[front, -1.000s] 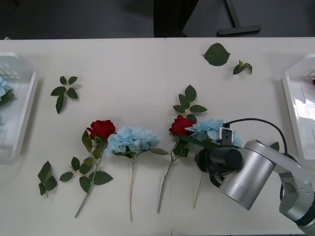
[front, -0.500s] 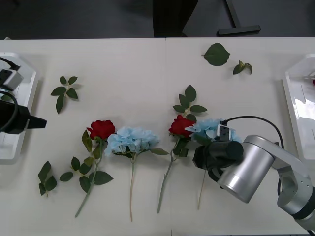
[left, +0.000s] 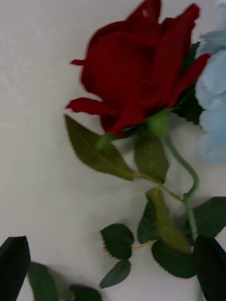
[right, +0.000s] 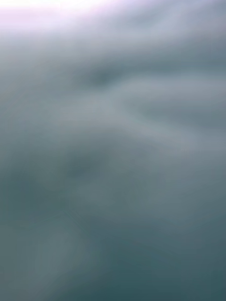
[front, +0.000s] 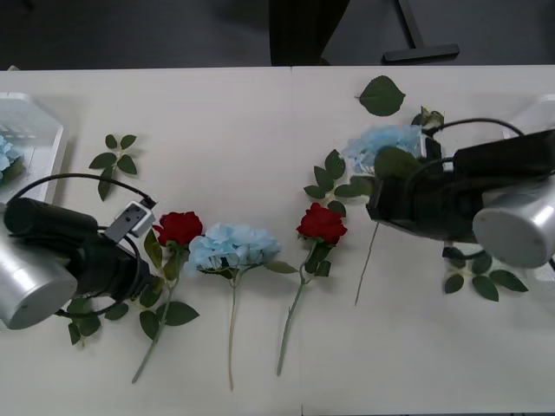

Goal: Place the red flowers into the right box and the blue flowers into the left box. If a person shows an open palm, hand one flower to the person first, then continue sorting.

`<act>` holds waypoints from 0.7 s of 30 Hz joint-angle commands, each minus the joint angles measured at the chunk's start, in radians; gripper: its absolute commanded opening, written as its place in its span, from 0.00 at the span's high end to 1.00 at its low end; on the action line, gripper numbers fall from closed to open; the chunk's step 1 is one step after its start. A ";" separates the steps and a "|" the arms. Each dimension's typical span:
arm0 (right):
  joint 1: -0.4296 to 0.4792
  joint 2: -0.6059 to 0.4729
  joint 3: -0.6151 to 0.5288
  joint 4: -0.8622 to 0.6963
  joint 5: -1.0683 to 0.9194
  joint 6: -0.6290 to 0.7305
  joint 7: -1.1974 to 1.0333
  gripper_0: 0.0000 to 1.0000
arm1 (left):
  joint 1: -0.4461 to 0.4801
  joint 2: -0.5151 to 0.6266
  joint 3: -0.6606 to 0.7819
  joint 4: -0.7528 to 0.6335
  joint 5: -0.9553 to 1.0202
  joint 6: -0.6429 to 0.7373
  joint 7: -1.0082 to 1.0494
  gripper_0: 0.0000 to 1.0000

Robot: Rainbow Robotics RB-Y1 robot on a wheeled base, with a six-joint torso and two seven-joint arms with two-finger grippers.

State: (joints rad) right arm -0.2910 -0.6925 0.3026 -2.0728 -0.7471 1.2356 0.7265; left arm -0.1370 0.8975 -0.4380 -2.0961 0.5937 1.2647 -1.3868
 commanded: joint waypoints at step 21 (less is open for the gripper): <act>-0.487 0.142 -0.023 0.290 -0.581 -0.387 0.922 1.00 | -0.136 -0.174 -0.243 0.134 -0.244 -0.051 0.219 0.00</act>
State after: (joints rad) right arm -0.7376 -0.5702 0.2563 -1.7689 -1.3108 0.8828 1.6564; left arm -0.2402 0.7334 -0.6697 -1.9561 0.3516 1.2257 -1.1775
